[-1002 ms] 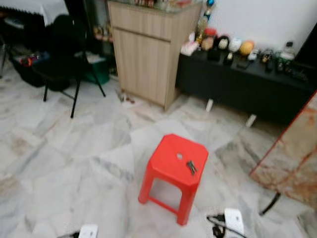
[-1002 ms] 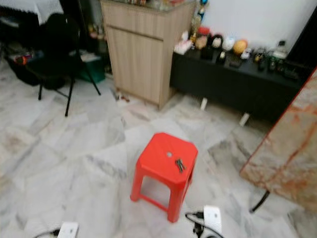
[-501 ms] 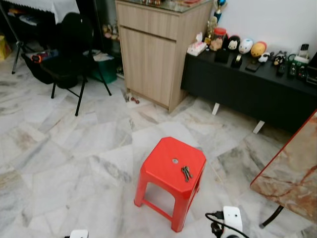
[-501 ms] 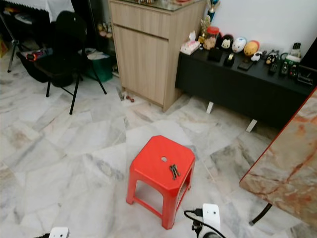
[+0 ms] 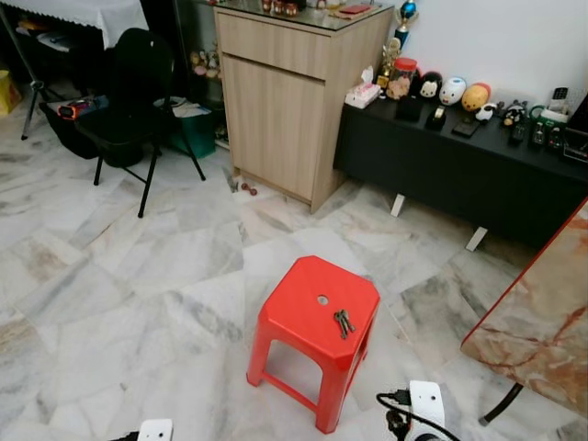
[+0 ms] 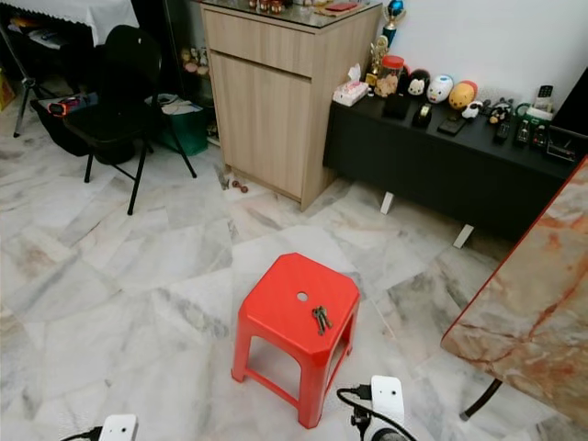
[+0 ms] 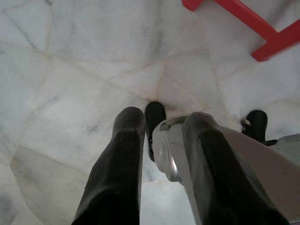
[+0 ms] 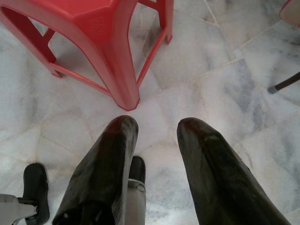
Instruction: Hang keys on a hook
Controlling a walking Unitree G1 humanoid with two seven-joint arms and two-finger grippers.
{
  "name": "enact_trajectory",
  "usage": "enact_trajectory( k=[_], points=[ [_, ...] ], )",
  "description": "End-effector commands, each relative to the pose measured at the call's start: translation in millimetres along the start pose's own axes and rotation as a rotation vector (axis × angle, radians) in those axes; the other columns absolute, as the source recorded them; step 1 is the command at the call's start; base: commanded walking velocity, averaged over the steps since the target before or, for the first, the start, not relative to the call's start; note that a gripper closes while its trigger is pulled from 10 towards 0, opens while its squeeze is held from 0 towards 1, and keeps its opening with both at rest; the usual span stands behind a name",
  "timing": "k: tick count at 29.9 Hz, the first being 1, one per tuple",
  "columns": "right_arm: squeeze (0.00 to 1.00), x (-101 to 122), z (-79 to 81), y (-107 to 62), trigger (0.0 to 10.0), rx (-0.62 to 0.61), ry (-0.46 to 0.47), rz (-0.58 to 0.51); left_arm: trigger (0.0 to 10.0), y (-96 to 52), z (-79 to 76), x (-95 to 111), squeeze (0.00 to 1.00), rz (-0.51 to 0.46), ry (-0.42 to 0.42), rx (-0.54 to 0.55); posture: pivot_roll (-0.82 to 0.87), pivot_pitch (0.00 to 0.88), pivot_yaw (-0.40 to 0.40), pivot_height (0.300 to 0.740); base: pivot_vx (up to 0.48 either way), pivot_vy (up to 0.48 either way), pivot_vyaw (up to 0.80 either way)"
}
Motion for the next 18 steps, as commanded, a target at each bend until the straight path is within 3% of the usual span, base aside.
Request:
enact_trajectory(
  k=[1, 3, 8, 18],
  points=[
    [0.0, 0, -2.0, -0.3, 10.0, -0.006, -0.004, -0.001, 10.0, -0.9, 2.7, -7, 0.0, 0.03, 0.001, 0.008, 0.09, 0.005, -0.079, 0.74, 0.0, 0.0, 0.0],
    [0.0, -1, -2.1, -0.4, 10.0, -0.008, -0.005, 0.002, 10.0, -4.0, 20.2, -6, 0.0, 0.032, -0.001, 0.026, 0.09, 0.004, -0.08, 0.74, 0.0, 0.48, 0.0],
    [0.0, 0, -2.2, -0.3, 10.0, -0.011, -0.004, -0.002, 10.0, -6.0, 27.6, -7, 0.0, 0.033, 0.0, 0.031, 0.09, 0.003, -0.081, 0.74, 0.0, 0.48, 0.0],
    [0.0, 3, -1.1, 0.4, 10.0, -0.007, 0.003, -0.009, 10.0, -5.7, 16.7, -16, 0.0, 0.038, 0.001, 0.019, 0.09, 0.004, -0.081, 0.74, 0.0, 0.48, 0.0]
  ],
)
Point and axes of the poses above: a point about 5 cm out from each wrist's last joint towards the gripper, its own y axis pointing out of the wrist towards the gripper, its own x axis along the axis of the wrist's last joint, z = x × y, the point moved 4 cm from there along y, pointing out of the wrist towards the gripper, and after that the axes turned 8 degrees about -y, right-handed, at the moved point
